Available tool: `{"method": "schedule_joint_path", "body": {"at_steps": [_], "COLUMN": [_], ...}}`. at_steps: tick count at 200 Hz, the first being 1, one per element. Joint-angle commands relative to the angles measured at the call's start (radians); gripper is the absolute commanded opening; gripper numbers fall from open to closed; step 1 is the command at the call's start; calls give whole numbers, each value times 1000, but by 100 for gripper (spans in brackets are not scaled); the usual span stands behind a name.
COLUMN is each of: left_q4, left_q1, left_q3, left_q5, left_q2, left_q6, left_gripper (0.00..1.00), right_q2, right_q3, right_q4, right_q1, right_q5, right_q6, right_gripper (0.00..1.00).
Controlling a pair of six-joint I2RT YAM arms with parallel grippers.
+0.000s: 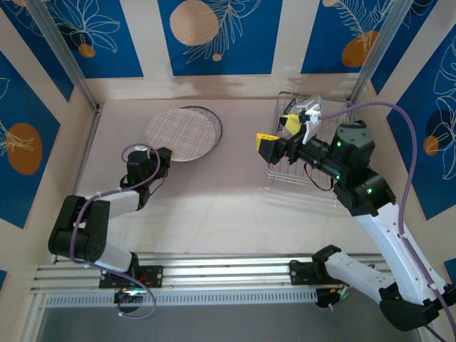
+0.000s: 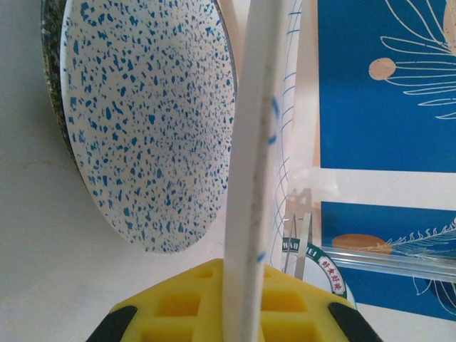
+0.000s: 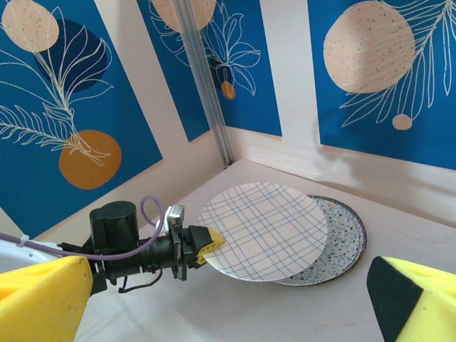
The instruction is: Unload the plates from the dish rack
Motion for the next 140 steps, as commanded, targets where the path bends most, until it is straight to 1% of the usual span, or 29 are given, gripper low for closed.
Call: {"method": "schedule_joint_path", "body": {"at_steps": [1,93,140], "left_q4": [151,220,217], "left_q1": [19,25,30], "left_q3": [16,83,128], "left_q5": [11,58,84], "left_q2": [35,196,262], "left_q6": [-11,-24,-27], "left_gripper": [0,0,0], "right_q2": [0,16,14], "right_q3": [10,16,14], "right_q4": [18,14,4], "right_q1": [6,8,7], "right_q5": [-6,-6,0], "right_q6": [6,4,3], "right_gripper": [100,100,100]}}
